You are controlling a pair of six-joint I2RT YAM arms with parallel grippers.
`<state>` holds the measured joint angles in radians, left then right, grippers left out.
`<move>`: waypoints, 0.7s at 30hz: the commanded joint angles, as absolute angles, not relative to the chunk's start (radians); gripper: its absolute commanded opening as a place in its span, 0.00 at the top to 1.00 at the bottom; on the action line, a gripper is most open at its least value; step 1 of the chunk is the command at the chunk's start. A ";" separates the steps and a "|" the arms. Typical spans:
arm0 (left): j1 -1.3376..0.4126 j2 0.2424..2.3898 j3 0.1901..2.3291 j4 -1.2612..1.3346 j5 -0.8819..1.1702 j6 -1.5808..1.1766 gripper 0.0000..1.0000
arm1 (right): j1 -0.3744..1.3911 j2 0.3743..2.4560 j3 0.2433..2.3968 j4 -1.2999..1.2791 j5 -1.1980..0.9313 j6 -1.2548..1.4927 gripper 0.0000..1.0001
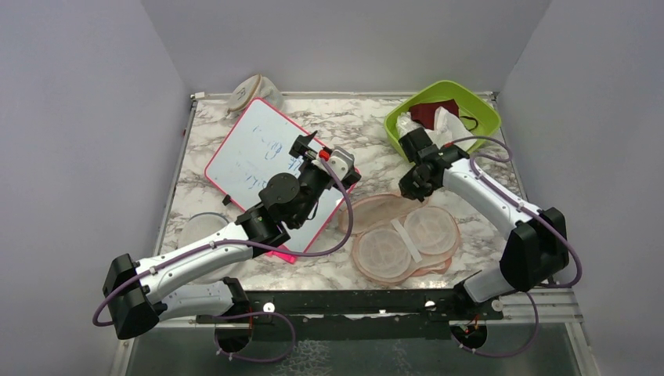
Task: Unzip the laundry bag and remove the bra
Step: Close the laundry bag at the center of the board.
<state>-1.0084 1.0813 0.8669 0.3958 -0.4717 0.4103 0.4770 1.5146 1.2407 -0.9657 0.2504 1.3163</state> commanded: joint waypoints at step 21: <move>-1.012 1.081 0.859 0.416 -0.465 0.400 0.06 | 0.481 1.166 0.790 -1.259 0.136 1.356 0.99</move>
<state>-1.0084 1.0813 0.8669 0.3954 -0.4709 0.4065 0.4770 1.2118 0.8200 -1.2358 0.1757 1.3144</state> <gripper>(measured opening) 0.942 0.009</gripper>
